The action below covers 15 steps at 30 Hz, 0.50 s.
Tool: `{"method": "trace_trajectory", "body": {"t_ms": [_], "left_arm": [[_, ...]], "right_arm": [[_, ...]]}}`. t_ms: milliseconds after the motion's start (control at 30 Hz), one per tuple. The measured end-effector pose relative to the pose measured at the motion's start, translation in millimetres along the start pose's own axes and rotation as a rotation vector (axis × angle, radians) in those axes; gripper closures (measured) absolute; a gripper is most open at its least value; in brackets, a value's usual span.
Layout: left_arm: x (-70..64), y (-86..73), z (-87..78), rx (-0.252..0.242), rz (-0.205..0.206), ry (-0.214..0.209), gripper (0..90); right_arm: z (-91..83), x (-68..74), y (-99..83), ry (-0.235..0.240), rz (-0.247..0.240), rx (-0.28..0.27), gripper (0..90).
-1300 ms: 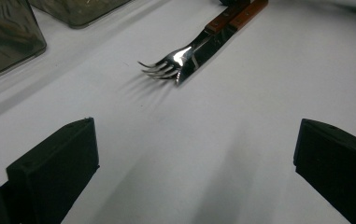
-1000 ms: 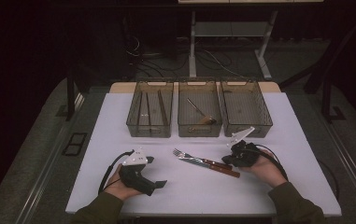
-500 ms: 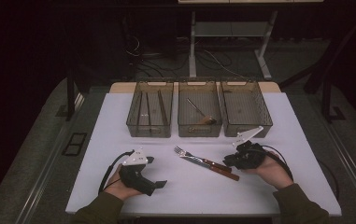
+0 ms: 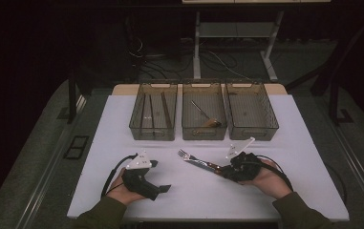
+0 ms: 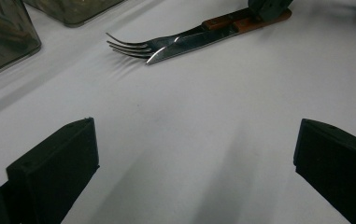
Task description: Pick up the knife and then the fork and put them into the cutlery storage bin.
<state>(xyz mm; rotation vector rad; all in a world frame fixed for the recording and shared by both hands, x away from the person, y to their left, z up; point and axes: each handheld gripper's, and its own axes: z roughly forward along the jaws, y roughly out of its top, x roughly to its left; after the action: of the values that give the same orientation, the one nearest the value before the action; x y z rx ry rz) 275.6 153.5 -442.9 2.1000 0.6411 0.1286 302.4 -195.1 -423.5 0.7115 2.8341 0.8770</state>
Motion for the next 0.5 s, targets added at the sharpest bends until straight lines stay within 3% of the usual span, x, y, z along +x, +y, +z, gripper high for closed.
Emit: {"method": "trace_trajectory", "body": {"t_ms": [300, 500], "left_arm": [[0.1, 0.0, 0.7, 0.002, 0.0, -0.002, 0.0], [-0.1, -0.2, 1.0, 0.003, -0.003, -0.004, 0.0]], "right_arm": [[3.0, 3.3, 2.4, -0.007, -0.016, -0.002, 76.5], [4.1, 5.0, 4.8, -0.034, -0.056, 0.016, 76.4]]}}
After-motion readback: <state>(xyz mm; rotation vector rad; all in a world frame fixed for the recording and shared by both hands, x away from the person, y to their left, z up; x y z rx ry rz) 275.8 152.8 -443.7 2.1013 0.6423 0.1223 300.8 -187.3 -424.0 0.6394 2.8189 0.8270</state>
